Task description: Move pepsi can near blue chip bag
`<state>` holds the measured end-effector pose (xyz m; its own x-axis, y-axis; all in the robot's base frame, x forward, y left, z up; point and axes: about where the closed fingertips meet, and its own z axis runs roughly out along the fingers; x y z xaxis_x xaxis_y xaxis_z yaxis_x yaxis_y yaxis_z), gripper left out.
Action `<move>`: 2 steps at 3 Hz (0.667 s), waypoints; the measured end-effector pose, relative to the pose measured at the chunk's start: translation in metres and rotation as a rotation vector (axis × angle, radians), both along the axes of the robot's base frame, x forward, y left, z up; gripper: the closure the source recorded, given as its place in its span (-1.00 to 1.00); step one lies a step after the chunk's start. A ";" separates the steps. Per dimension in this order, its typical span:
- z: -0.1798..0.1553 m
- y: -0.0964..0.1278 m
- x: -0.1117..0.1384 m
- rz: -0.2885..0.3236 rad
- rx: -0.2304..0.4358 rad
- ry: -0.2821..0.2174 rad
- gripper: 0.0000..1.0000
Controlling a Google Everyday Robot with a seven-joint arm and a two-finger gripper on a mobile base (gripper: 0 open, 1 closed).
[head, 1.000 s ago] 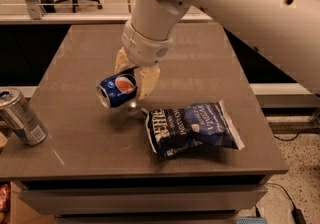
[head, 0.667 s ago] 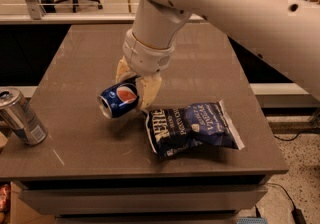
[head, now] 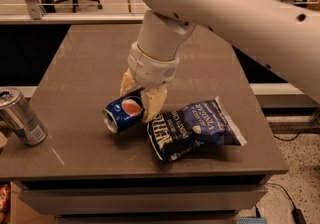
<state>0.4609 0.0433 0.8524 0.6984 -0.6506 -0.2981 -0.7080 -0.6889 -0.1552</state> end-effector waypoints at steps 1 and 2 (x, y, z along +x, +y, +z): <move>-0.001 0.000 0.000 0.001 0.000 0.003 1.00; -0.002 0.000 0.002 -0.012 -0.002 0.002 1.00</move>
Offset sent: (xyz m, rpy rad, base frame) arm 0.0074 -0.0037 -0.0042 -0.0068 0.0068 -0.0382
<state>0.4630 0.0429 0.8503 0.6901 -0.6592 -0.2987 -0.7163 -0.6810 -0.1522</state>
